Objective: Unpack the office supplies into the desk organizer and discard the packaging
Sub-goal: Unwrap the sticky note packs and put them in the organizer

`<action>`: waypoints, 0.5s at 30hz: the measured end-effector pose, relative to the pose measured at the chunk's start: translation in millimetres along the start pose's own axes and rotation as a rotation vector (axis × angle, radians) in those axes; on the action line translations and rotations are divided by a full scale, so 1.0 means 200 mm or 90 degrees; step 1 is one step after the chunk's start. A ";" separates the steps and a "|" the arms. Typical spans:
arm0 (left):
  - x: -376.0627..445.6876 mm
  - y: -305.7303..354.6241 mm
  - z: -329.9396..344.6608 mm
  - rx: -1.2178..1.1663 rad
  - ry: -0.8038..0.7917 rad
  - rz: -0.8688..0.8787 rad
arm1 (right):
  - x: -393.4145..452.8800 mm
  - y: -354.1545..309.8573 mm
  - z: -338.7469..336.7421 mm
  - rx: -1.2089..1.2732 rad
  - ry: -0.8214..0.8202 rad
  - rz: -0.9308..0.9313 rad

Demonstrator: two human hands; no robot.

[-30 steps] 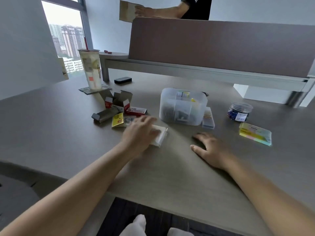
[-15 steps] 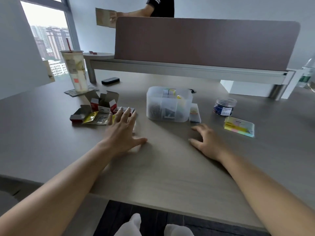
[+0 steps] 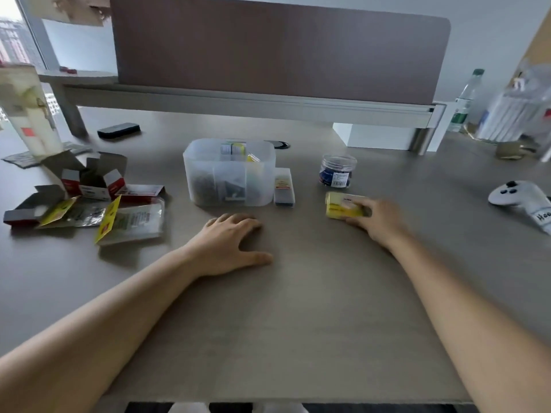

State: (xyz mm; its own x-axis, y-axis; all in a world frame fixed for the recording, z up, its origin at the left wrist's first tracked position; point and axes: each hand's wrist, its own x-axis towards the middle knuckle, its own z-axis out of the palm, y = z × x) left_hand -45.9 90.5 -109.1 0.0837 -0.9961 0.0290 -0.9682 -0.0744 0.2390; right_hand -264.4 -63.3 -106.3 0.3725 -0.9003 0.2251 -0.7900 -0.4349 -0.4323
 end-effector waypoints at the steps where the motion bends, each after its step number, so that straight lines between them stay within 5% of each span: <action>1: 0.00 0.00 0.00 -0.001 0.002 -0.002 | -0.01 -0.01 0.00 -0.028 0.003 -0.015; 8: 0.00 -0.01 0.01 -0.147 0.094 -0.018 | -0.12 -0.15 -0.03 0.020 0.106 -0.156; 10: 0.00 -0.01 0.00 -0.235 0.151 -0.028 | -0.16 -0.24 -0.03 0.175 0.145 -0.172; 15: -0.03 0.02 -0.07 -0.584 0.188 -0.022 | -0.22 -0.51 0.00 0.605 -0.017 -0.047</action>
State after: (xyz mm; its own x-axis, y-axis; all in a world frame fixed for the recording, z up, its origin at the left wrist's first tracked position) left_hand -46.8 96.8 -95.3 0.2864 -0.9324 0.2205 -0.4127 0.0877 0.9066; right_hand -200.0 19.4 -72.9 0.4258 -0.8650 0.2656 -0.0416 -0.3119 -0.9492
